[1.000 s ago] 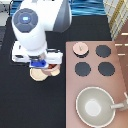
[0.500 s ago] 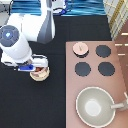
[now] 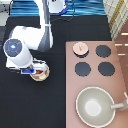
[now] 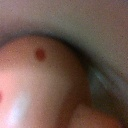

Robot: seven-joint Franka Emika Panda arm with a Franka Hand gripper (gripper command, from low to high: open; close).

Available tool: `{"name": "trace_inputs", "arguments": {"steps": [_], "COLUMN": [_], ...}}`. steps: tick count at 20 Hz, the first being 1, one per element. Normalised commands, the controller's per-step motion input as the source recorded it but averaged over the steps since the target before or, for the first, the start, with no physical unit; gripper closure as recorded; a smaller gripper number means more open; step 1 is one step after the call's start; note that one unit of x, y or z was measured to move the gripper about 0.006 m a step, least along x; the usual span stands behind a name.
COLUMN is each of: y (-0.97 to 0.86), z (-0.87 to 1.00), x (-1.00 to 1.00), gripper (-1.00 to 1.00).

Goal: Take the lid off the pot, put the pot on the plate, and use the tool to push the pot to the front of the table.

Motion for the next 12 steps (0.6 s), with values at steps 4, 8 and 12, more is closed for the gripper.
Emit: {"name": "trace_inputs", "arguments": {"steps": [4,8,12], "y": [-0.08,-0.26,-0.03], "z": [-0.47,-0.17,0.26], "x": [-0.48,-0.41,-0.34], "gripper": [1.00,1.00,-1.00]}}
